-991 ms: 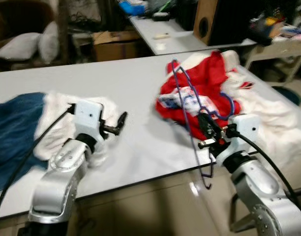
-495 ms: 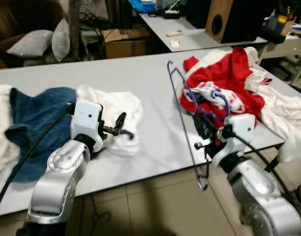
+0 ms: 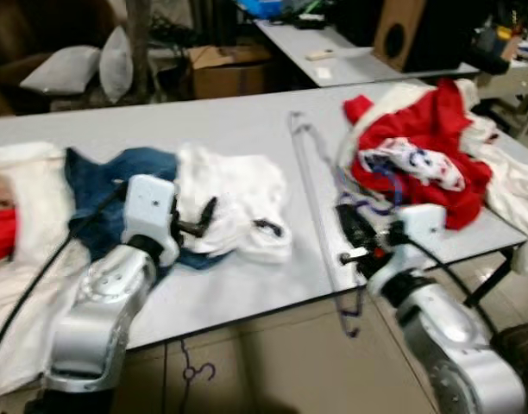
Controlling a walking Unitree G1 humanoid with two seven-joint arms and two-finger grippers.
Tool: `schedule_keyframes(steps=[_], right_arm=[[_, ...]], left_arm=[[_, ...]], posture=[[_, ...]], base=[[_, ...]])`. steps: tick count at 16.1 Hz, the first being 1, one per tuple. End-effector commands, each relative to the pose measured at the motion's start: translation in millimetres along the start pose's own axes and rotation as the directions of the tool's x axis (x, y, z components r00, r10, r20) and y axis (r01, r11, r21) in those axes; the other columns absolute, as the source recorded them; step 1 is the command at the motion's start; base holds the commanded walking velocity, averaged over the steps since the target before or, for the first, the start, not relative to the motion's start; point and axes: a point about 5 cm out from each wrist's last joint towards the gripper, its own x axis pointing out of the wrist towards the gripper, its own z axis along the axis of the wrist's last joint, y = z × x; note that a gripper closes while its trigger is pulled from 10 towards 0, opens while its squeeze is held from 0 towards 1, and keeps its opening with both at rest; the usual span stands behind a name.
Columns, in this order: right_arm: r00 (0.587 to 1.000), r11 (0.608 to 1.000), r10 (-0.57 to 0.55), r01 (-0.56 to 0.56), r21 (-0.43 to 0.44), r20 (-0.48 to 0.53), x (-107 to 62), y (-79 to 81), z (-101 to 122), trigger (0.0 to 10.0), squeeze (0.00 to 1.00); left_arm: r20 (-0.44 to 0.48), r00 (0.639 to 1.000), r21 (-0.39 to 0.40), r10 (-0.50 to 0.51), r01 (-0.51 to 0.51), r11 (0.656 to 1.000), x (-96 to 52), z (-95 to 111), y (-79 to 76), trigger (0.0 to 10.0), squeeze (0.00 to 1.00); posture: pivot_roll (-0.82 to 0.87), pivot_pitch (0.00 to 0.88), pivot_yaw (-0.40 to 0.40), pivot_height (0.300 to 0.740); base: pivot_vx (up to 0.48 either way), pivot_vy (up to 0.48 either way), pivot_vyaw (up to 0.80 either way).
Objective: Hang hanger
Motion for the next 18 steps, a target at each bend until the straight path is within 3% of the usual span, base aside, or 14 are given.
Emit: schedule_keyframes(steps=[1,3,6,8,9,11,12,13,14,15,17,18], right_arm=[[1.0,1.0,-0.019,0.019,-0.016,0.011,-1.1,-6.2,3.3,10.0,0.0],[1.0,1.0,-0.02,0.02,-0.015,0.013,-0.8,-6.6,3.8,10.0,0.0],[0.999,0.999,-0.034,0.034,-0.031,0.002,-1.8,-11.6,4.1,10.0,0.0],[0.999,0.998,-0.047,0.046,-0.043,-0.008,-3.2,-17.1,3.9,10.0,0.0],[0.998,0.997,-0.061,0.061,-0.053,-0.013,-5.5,-24.4,5.3,10.0,0.0],[0.997,0.995,-0.074,0.072,-0.068,-0.02,-8.9,-31.1,6.5,10.0,0.0],[0.997,0.993,-0.069,0.066,-0.094,-0.03,-13.4,-36.1,7.4,10.0,0.0],[0.998,0.992,-0.059,0.055,-0.115,-0.037,-15.9,-38.3,8.1,10.0,0.0],[0.998,0.99,-0.051,0.045,-0.133,-0.043,-17.4,-39.5,8.4,10.0,0.0],[0.997,0.986,-0.052,0.042,-0.159,-0.062,-19.7,-42.0,7.8,10.0,0.0],[0.996,0.985,-0.054,0.043,-0.165,-0.065,-20.9,-42.1,7.3,10.0,0.0],[0.996,0.985,-0.045,0.032,-0.171,-0.073,-22.6,-38.9,5.5,10.0,0.0]], left_arm=[[0.017,1.0,0.011,-0.013,0.013,1.0,2.1,2.2,-4.4,10.0,0.0],[0.01,1.0,0.07,-0.018,0.017,0.997,6.4,2.7,-6.3,10.0,0.0],[-0.016,1.0,-0.004,-0.008,0.008,1.0,14.2,-6.5,-6.5,10.0,0.0],[-0.036,0.998,0.029,-0.051,0.052,0.998,18.8,-12.8,-5.9,10.0,0.0],[-0.064,0.995,0.06,-0.081,0.085,0.995,26.7,-18.4,-0.2,10.0,1.0],[-0.079,0.993,0.142,-0.083,0.093,0.986,36.8,-20.5,7.1,10.0,1.0],[-0.082,0.994,0.217,-0.067,0.084,0.973,50.7,-21.4,14.8,10.0,1.0],[-0.083,0.995,0.25,-0.063,0.082,0.965,58.8,-21.4,18.3,10.0,0.67],[-0.085,0.994,0.272,-0.064,0.084,0.959,64.7,-21.5,20.0,10.0,0.0],[-0.079,0.995,0.291,-0.057,0.078,0.954,75.7,-20.1,22.7,10.0,0.0],[-0.08,0.995,0.296,-0.06,0.081,0.952,82.8,-19.5,24.0,9.9,0.0],[-0.079,0.996,0.304,-0.052,0.074,0.95,90.3,-18.8,28.1,0.0,0.0]], posture=[[-0.05,0.0,0.007,0.74],[-0.05,0.0,0.007,0.74],[-0.06,0.0,0.004,0.74],[-0.07,0.0,0.003,0.74],[-0.08,0.0,0.002,0.74],[-0.08,0.0,0.002,0.74],[-0.09,0.0,0.001,0.74],[-0.1,0.0,0.001,0.74],[-0.1,0.0,0.002,0.74],[-0.11,0.0,0.007,0.74],[-0.12,0.0,0.017,0.74],[-0.12,0.0,0.023,0.74]], base=[[0.0,0.0,0.0],[0.0,-0.48,0.0],[0.0,-0.32,0.0],[0.0,0.0,0.0],[0.0,0.0,0.0],[0.0,0.0,0.0],[0.0,0.0,0.0],[0.0,0.0,0.0],[0.0,0.0,0.0],[0.0,0.0,0.0],[0.0,0.0,0.0],[0.0,0.0,0.0]])
